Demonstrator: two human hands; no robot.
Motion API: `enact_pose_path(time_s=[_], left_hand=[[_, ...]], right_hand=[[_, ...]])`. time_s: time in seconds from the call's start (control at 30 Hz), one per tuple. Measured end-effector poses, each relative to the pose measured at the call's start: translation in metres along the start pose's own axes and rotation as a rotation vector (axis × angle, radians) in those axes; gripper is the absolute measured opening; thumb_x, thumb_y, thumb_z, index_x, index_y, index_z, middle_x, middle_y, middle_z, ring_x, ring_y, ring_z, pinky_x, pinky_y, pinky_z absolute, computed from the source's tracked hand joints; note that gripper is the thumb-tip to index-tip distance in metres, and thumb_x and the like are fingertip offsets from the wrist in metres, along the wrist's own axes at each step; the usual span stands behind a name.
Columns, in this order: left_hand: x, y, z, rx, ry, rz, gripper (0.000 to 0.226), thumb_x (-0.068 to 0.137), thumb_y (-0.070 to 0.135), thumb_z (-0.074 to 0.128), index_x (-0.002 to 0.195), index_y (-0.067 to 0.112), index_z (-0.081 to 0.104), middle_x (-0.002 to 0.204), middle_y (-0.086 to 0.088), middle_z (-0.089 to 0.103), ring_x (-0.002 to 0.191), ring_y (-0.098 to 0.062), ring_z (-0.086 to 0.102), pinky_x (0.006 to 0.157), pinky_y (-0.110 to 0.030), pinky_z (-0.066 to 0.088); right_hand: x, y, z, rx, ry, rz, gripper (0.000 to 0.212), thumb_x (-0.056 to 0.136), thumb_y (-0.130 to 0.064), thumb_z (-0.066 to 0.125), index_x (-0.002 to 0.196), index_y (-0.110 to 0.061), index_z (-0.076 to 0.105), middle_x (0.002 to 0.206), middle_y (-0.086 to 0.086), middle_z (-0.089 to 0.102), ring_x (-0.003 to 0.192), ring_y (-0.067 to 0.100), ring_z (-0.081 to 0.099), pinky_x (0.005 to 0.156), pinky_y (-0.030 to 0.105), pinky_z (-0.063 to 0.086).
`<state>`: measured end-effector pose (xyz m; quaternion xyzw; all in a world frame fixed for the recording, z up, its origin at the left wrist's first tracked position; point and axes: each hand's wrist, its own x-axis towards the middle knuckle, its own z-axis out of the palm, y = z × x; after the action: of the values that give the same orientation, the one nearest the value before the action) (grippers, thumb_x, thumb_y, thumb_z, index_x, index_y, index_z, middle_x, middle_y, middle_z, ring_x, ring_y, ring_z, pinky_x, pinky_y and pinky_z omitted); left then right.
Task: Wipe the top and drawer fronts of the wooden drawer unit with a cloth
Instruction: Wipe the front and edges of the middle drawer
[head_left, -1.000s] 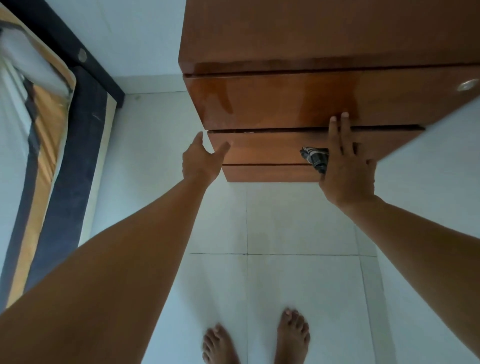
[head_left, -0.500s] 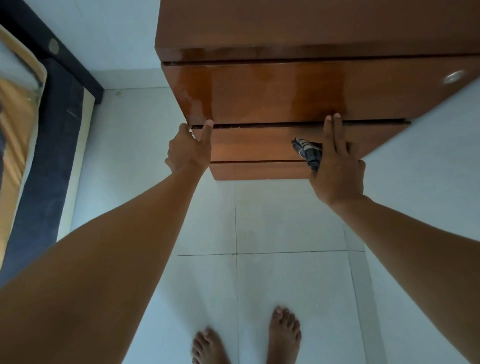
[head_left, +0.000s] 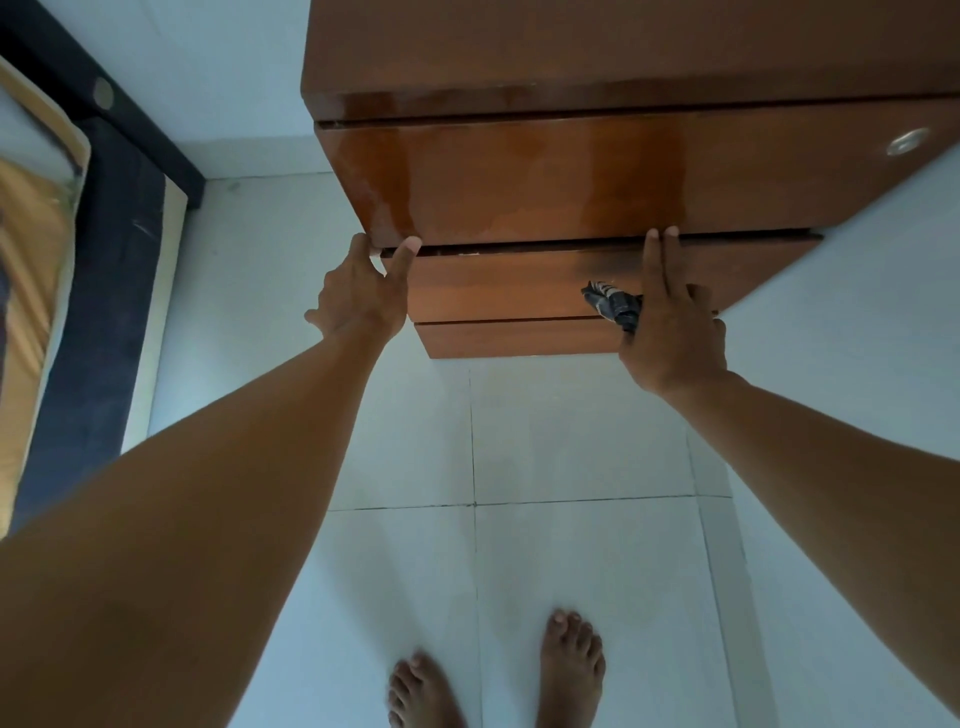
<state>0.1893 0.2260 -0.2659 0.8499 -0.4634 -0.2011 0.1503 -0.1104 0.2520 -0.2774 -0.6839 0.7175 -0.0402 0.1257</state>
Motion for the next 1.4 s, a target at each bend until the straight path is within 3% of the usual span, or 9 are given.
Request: enact_pose_path(time_s=[0.1, 0.23, 0.5, 0.77, 0.93, 1.07, 1.2, 1.3, 1.4], left_hand=[[0.0, -0.001, -0.001, 0.002, -0.014, 0.013, 0.07, 0.093, 0.08, 0.032, 0.137, 0.029, 0.049, 0.127, -0.006, 0.069, 0.124, -0.037, 0.06, 0.11, -0.062, 0.036], [-0.002, -0.002, 0.008, -0.093, -0.012, 0.002, 0.069, 0.091, 0.081, 0.033, 0.133, 0.029, 0.049, 0.127, -0.004, 0.07, 0.122, -0.036, 0.061, 0.109, -0.064, 0.04], [-0.008, -0.001, 0.019, -0.123, 0.074, -0.01, 0.065, 0.094, 0.077, 0.034, 0.129, 0.025, 0.049, 0.12, -0.003, 0.071, 0.115, -0.033, 0.064, 0.103, -0.057, 0.044], [-0.003, 0.0, 0.002, 0.006, -0.002, 0.024, 0.064, 0.095, 0.077, 0.032, 0.13, 0.026, 0.05, 0.128, -0.003, 0.069, 0.121, -0.035, 0.061, 0.106, -0.058, 0.04], [-0.006, 0.003, -0.001, 0.035, -0.003, -0.02, 0.062, 0.095, 0.077, 0.032, 0.113, 0.023, 0.055, 0.117, -0.005, 0.069, 0.112, -0.035, 0.062, 0.103, -0.056, 0.042], [-0.016, 0.006, -0.001, 0.035, 0.025, -0.117, 0.057, 0.097, 0.074, 0.035, 0.103, 0.021, 0.052, 0.108, -0.006, 0.068, 0.106, -0.033, 0.062, 0.101, -0.052, 0.042], [-0.036, -0.011, -0.004, 0.062, 0.007, 0.12, 0.047, 0.102, 0.053, 0.042, 0.134, 0.021, 0.058, 0.134, -0.003, 0.067, 0.119, -0.031, 0.064, 0.102, -0.051, 0.045], [-0.049, -0.029, -0.01, 0.166, -0.132, 0.359, 0.057, 0.102, 0.043, 0.041, 0.156, 0.023, 0.04, 0.162, 0.0, 0.043, 0.128, -0.036, 0.06, 0.103, -0.056, 0.049], [-0.048, -0.034, -0.02, 0.146, -0.25, 0.374, 0.067, 0.101, 0.031, 0.047, 0.163, 0.02, 0.024, 0.169, 0.001, 0.028, 0.133, -0.037, 0.055, 0.105, -0.055, 0.049]], right_hand=[[-0.001, -0.004, 0.003, -0.02, -0.023, 0.029, 0.107, 0.087, -0.013, 0.071, 0.162, -0.021, -0.005, 0.17, -0.002, -0.009, 0.126, 0.044, 0.04, 0.088, 0.054, 0.046], [0.0, -0.004, 0.007, -0.065, -0.042, 0.056, 0.105, 0.085, -0.017, 0.071, 0.162, -0.02, -0.002, 0.165, 0.008, 0.02, 0.131, 0.044, 0.037, 0.094, 0.063, 0.047], [0.027, 0.009, -0.007, -0.06, -0.164, 0.03, 0.095, 0.092, -0.019, 0.064, 0.161, -0.024, 0.0, 0.169, -0.006, 0.0, 0.139, 0.043, 0.03, 0.101, 0.06, 0.04], [0.035, 0.005, -0.022, -0.073, -0.206, 0.035, 0.079, 0.09, -0.019, 0.063, 0.156, -0.02, 0.019, 0.161, 0.0, 0.018, 0.138, 0.041, 0.027, 0.102, 0.058, 0.04], [0.03, 0.008, -0.024, -0.017, -0.219, 0.023, 0.058, 0.086, -0.017, 0.063, 0.135, -0.02, 0.032, 0.163, -0.002, 0.018, 0.128, 0.047, 0.038, 0.096, 0.058, 0.043], [-0.008, 0.009, -0.023, -0.042, -0.136, -0.044, 0.076, 0.083, -0.014, 0.069, 0.148, -0.02, 0.03, 0.165, 0.003, 0.018, 0.131, 0.045, 0.039, 0.095, 0.059, 0.047], [-0.063, -0.007, -0.027, 0.135, 0.094, -0.2, 0.066, 0.078, -0.015, 0.056, 0.144, -0.011, 0.046, 0.142, 0.013, 0.052, 0.117, 0.042, 0.054, 0.082, 0.053, 0.054], [-0.075, -0.038, -0.037, 0.283, 0.159, -0.327, 0.06, 0.082, -0.021, 0.04, 0.139, -0.008, 0.053, 0.137, 0.012, 0.058, 0.122, 0.037, 0.055, 0.095, 0.051, 0.051], [-0.057, -0.085, -0.043, 0.319, 0.14, -0.385, 0.058, 0.084, -0.017, 0.052, 0.141, -0.009, 0.052, 0.139, 0.01, 0.057, 0.126, 0.035, 0.052, 0.101, 0.048, 0.047]])
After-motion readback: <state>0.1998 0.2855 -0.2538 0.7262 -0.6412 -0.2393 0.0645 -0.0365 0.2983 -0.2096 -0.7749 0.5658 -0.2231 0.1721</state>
